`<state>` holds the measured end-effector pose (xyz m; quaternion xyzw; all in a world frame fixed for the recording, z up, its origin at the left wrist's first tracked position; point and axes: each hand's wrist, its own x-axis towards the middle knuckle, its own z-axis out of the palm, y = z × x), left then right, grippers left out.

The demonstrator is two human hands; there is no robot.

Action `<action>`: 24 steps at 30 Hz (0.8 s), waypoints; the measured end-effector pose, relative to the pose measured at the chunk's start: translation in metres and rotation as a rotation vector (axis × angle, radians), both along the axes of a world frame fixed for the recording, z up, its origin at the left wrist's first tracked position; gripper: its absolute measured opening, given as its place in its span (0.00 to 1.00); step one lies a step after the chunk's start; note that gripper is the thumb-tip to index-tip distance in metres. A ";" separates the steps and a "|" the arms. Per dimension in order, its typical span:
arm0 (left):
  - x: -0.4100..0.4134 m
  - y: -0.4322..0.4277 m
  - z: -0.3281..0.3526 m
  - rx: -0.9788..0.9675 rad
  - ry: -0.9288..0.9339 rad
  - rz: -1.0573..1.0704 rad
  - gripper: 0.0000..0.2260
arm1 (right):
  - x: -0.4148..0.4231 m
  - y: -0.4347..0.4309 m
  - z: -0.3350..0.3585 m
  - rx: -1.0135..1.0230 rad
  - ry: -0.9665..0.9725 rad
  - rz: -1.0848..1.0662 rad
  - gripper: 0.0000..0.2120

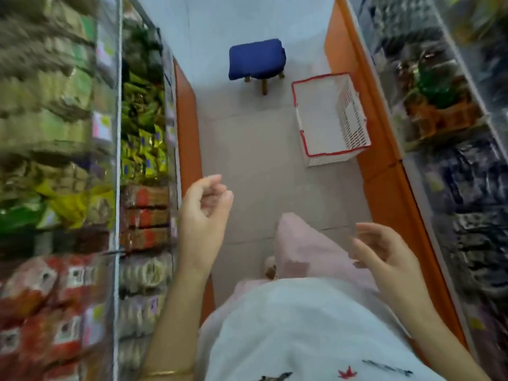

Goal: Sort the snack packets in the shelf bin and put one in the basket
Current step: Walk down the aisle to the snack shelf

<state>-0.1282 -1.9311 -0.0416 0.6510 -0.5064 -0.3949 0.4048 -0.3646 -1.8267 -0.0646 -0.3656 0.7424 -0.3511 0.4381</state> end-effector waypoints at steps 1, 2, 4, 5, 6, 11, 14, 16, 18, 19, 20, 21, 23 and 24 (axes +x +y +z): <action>-0.005 -0.043 0.002 -0.017 0.000 -0.016 0.11 | -0.004 -0.025 -0.003 0.003 0.002 -0.041 0.12; -0.010 -0.085 0.002 -0.030 0.001 -0.033 0.11 | -0.007 -0.054 -0.008 0.002 0.003 -0.077 0.12; -0.020 -0.162 0.000 -0.058 -0.013 -0.066 0.11 | -0.014 -0.122 -0.019 -0.020 0.012 -0.129 0.12; -0.024 -0.197 -0.001 -0.063 -0.023 -0.077 0.11 | -0.018 -0.160 -0.024 -0.033 0.019 -0.143 0.12; -0.027 -0.229 -0.001 -0.057 -0.028 -0.077 0.12 | -0.021 -0.201 -0.027 -0.043 0.021 -0.148 0.12; -0.024 -0.350 -0.001 0.050 -0.038 -0.073 0.12 | -0.027 -0.407 -0.012 -0.089 0.021 -0.065 0.10; -0.016 -0.417 -0.009 0.106 -0.037 -0.028 0.11 | -0.028 -0.519 -0.003 -0.134 0.036 -0.011 0.10; -0.017 -0.473 -0.020 0.149 -0.029 -0.026 0.11 | -0.029 -0.585 -0.004 -0.143 0.033 -0.013 0.10; -0.024 -0.538 -0.028 0.153 -0.033 -0.088 0.11 | -0.033 -0.638 -0.010 -0.143 0.023 -0.065 0.10; -0.029 -0.576 -0.030 0.144 -0.038 -0.148 0.11 | -0.035 -0.661 -0.014 -0.139 0.020 -0.105 0.10; -0.035 -0.614 -0.030 0.136 -0.035 -0.208 0.11 | -0.038 -0.680 -0.018 -0.133 0.015 -0.150 0.09; -0.042 -0.652 -0.028 0.135 -0.028 -0.264 0.11 | -0.040 -0.695 -0.021 -0.121 0.005 -0.197 0.09; -0.065 -0.721 -0.019 0.107 -0.035 -0.366 0.10 | -0.041 -0.714 -0.025 -0.093 -0.037 -0.302 0.09; -0.080 -0.753 -0.014 0.093 -0.050 -0.432 0.09 | -0.041 -0.721 -0.027 -0.073 -0.063 -0.365 0.11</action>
